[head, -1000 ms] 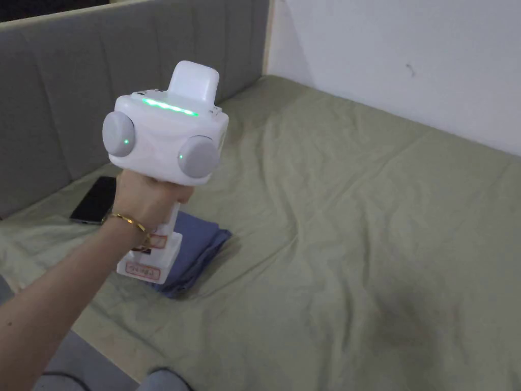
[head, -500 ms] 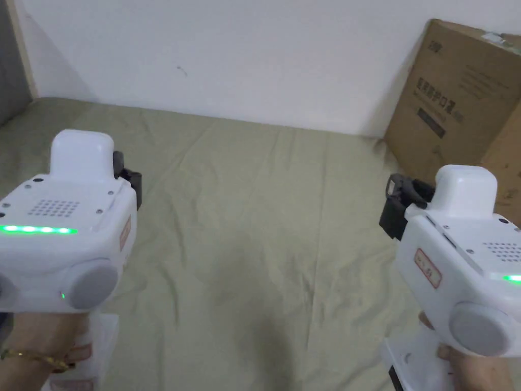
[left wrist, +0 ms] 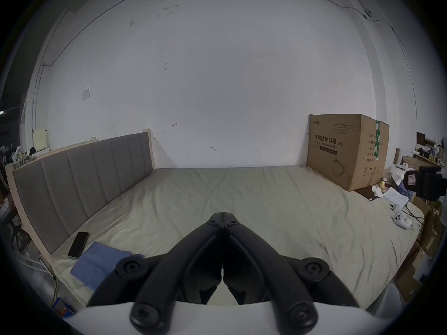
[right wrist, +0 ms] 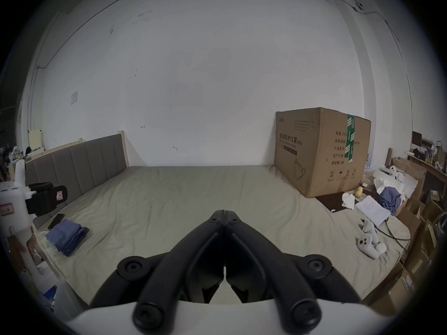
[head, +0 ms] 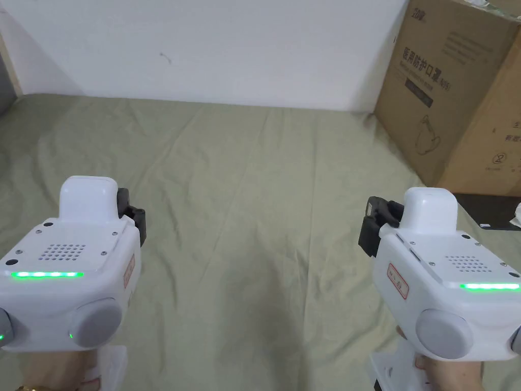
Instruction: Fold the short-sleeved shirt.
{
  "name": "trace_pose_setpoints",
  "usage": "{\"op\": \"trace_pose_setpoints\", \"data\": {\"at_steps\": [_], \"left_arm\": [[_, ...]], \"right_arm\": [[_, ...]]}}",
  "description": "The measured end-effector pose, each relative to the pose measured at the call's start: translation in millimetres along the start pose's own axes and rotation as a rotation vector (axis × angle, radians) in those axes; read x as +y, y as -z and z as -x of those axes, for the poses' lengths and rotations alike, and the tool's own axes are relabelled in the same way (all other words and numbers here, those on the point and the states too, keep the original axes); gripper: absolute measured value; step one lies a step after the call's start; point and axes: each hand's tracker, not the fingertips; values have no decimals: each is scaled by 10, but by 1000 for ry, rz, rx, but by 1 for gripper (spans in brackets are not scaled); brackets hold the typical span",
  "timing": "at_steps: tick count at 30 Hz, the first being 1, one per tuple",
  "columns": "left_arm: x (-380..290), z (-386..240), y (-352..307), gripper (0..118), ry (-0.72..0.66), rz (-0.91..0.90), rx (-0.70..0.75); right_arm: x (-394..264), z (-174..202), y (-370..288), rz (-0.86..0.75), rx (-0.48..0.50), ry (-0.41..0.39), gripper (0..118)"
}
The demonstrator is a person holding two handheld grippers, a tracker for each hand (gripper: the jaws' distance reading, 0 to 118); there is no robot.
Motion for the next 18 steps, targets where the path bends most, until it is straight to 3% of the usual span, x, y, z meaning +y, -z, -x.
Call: {"op": "trace_pose_setpoints", "data": {"at_steps": [5,6,7,8,9,10,12,13,14,15,18], "left_arm": [[-15,-11,-1,0,1,7,4],[-14,-8,-3,7,1,7,12],[-8,-2,-1,24,-4,9,8],[1,7,9,62,-11,18,5],[0,5,10,89,-15,25,5],[-13,-6,2,106,-16,16,16],[-27,-25,-39,112,4,-29,49],[-27,-33,-43,112,12,-29,52],[-24,-31,-41,112,19,-29,49],[-22,-29,-37,112,22,-23,41],[-20,-13,-30,112,18,-12,35]], "right_arm": [[-44,26,15,15,4,1,0],[-47,20,20,16,5,-3,0],[-52,26,21,17,5,-7,0],[-53,32,24,19,3,-11,4],[-45,34,33,30,6,-15,16],[-41,30,39,39,15,-15,33],[-33,28,66,61,24,-6,105],[-32,26,92,76,16,1,117],[-15,-5,-8,-40,27,18,115],[-36,-19,-18,38,7,16,117],[-32,-9,70,38,-2,20,118]]}}
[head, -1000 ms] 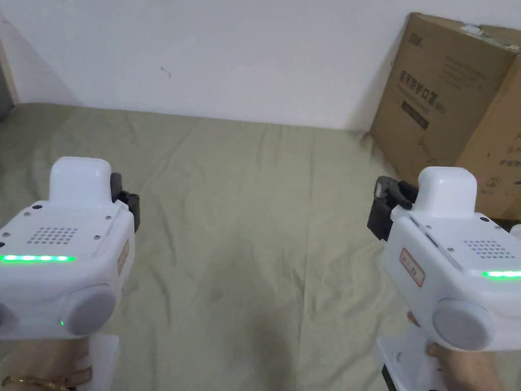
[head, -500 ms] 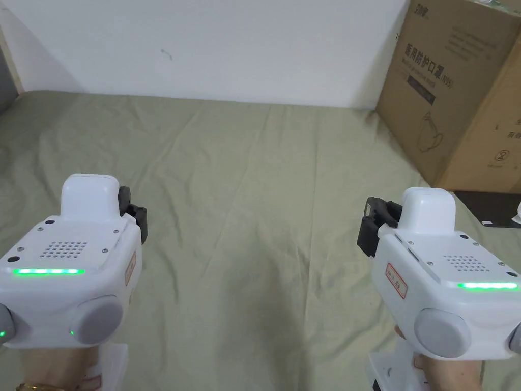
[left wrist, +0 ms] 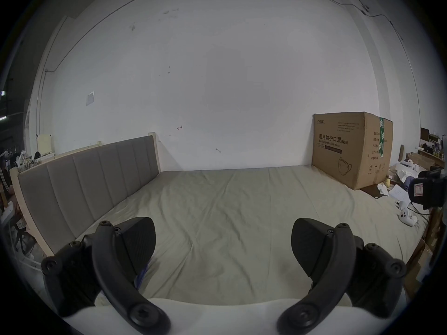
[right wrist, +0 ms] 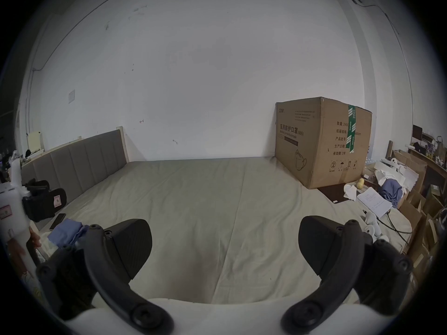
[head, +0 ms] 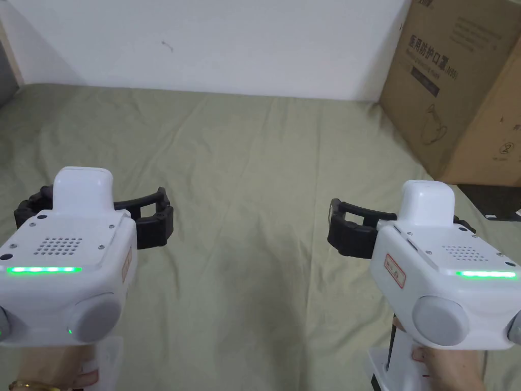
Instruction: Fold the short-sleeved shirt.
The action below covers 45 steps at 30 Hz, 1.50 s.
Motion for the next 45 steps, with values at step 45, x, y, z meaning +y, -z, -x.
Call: {"op": "trace_pose_setpoints", "data": {"at_steps": [45], "left_arm": [[2,-16,11,112,11,10,-7]], "right_arm": [[56,38,27,-10,25,2,118]]}}
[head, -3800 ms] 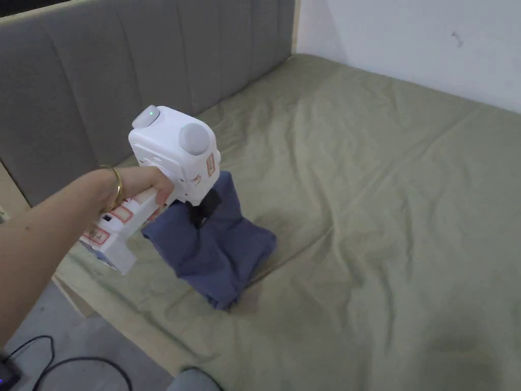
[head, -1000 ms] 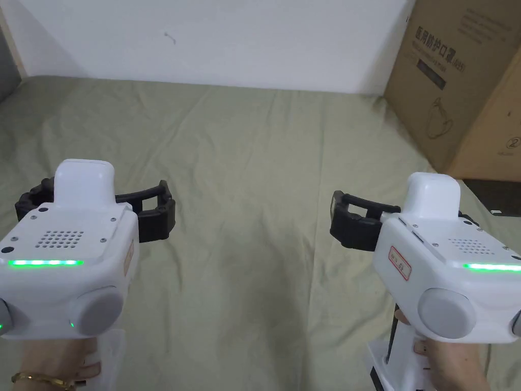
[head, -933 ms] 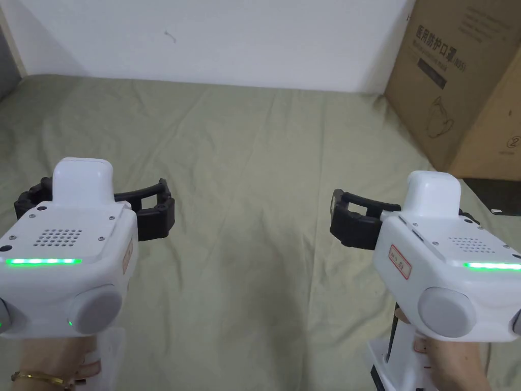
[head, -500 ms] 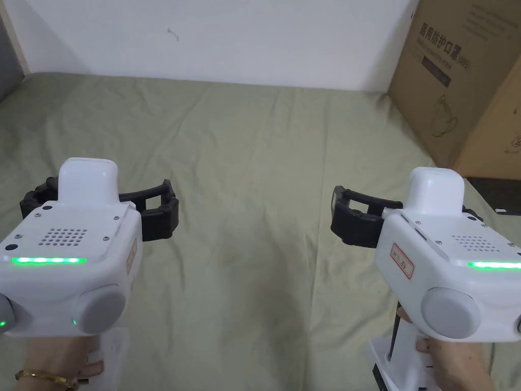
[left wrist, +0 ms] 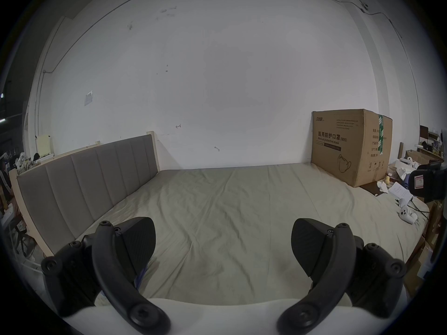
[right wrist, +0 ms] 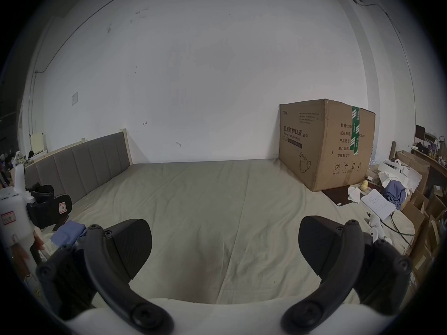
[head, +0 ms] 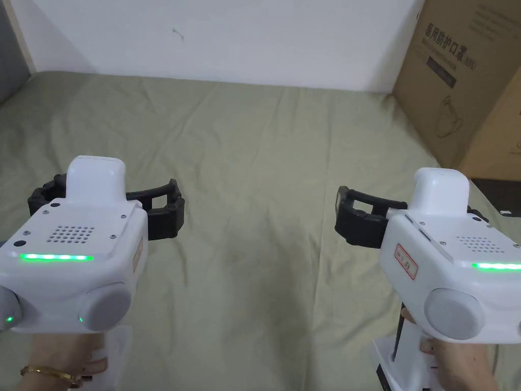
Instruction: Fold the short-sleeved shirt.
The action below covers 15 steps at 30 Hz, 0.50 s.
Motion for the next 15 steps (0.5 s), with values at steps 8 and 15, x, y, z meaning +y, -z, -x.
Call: {"op": "trace_pose_setpoints", "data": {"at_steps": [8,15], "left_arm": [[12,-19,-6,112,7,0,-8],[13,-30,-6,112,7,-1,-8]], "right_arm": [[18,4,-6,-4,2,-2,118],[21,-3,-11,-2,3,-6,118]]}}
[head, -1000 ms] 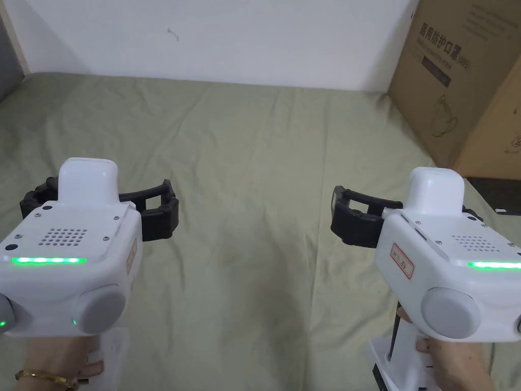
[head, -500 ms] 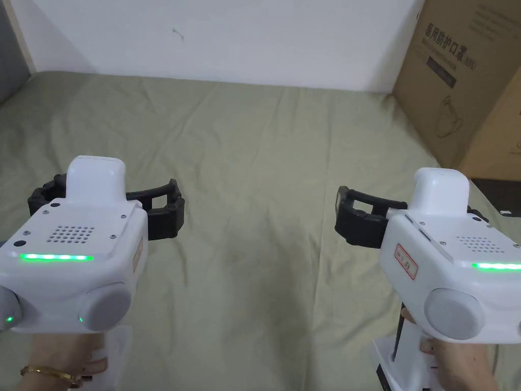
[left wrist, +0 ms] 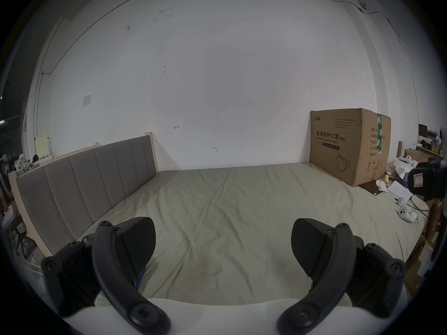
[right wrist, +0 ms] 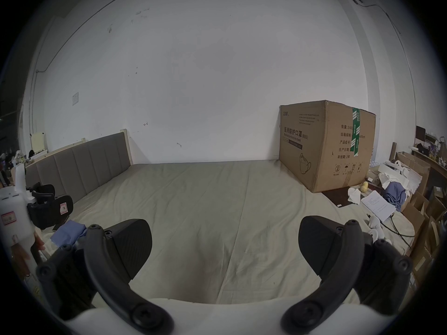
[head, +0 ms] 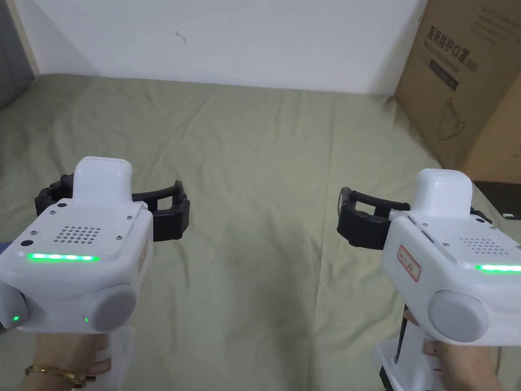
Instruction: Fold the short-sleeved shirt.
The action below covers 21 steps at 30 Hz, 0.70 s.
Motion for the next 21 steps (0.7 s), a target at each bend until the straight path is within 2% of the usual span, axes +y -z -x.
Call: {"op": "trace_pose_setpoints", "data": {"at_steps": [21], "left_arm": [[22,-24,-3,112,12,-1,-11]], "right_arm": [[23,-8,-10,5,5,-3,118]]}}
